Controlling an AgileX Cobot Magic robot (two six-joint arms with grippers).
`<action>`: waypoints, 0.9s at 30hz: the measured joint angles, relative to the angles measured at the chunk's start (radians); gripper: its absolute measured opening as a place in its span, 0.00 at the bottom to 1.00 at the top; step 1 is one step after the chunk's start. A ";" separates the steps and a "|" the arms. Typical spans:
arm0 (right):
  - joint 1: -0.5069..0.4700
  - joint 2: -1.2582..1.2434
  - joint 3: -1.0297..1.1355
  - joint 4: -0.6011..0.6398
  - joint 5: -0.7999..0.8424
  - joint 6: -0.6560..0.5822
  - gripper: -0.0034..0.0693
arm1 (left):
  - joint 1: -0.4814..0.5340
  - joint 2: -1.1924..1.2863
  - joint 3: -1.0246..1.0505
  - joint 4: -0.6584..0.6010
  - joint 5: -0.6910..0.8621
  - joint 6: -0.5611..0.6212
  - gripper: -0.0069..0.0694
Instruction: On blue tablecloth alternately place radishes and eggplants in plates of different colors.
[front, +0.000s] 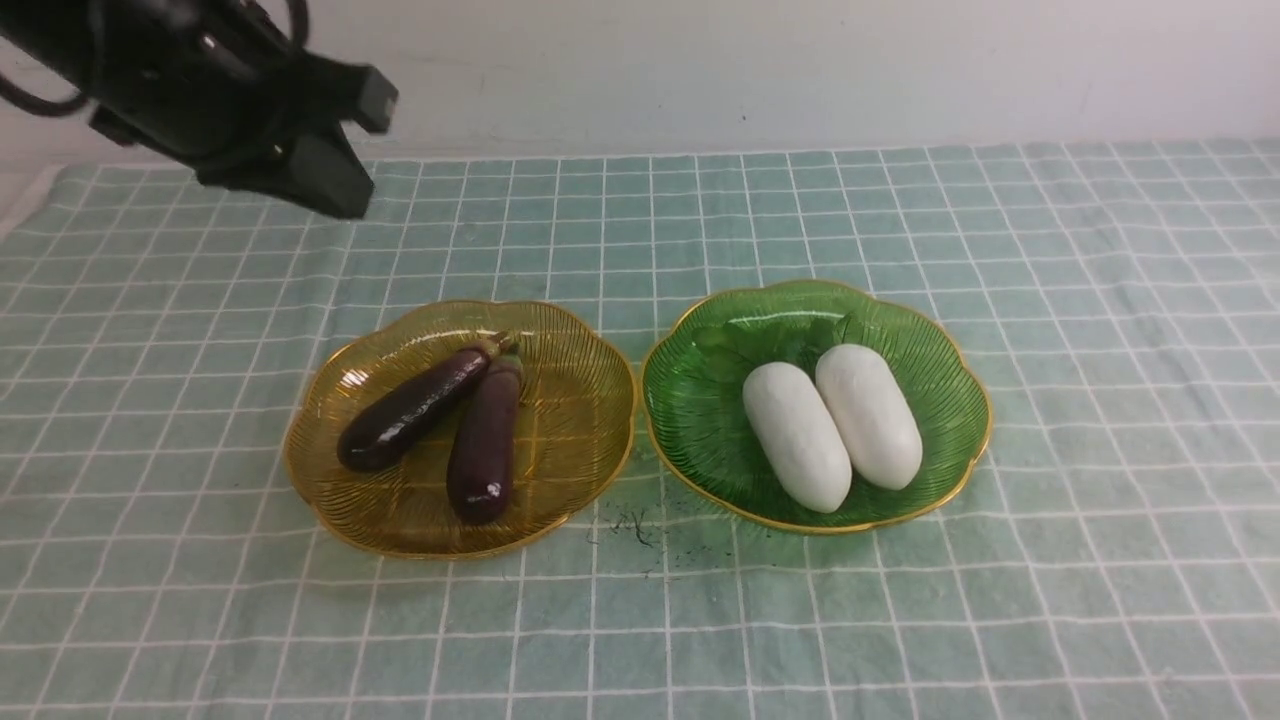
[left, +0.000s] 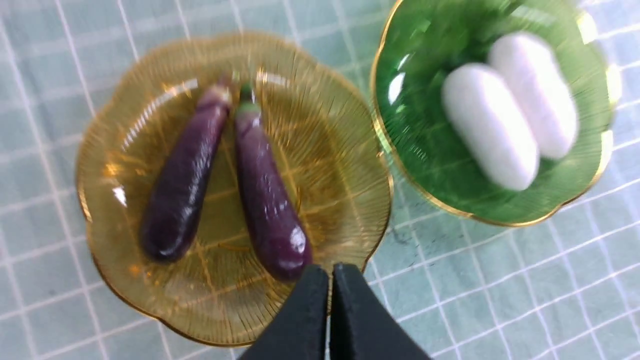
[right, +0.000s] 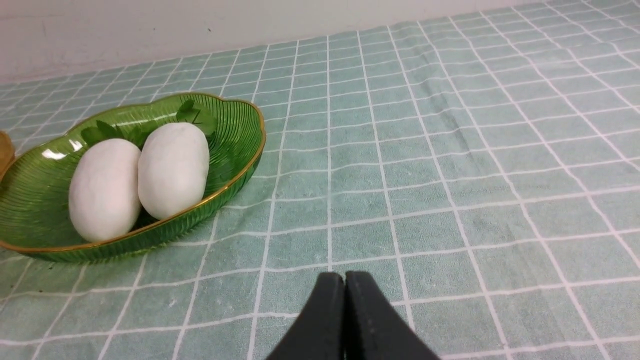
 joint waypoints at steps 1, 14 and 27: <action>0.000 0.000 0.000 0.000 0.000 0.000 0.03 | 0.000 -0.024 0.000 0.007 0.002 0.000 0.08; 0.000 0.000 0.000 -0.001 -0.001 0.000 0.03 | 0.000 -0.532 0.253 0.134 0.022 0.000 0.08; 0.000 0.000 0.000 -0.001 -0.001 0.000 0.03 | 0.000 -0.976 0.843 0.032 -0.182 0.031 0.08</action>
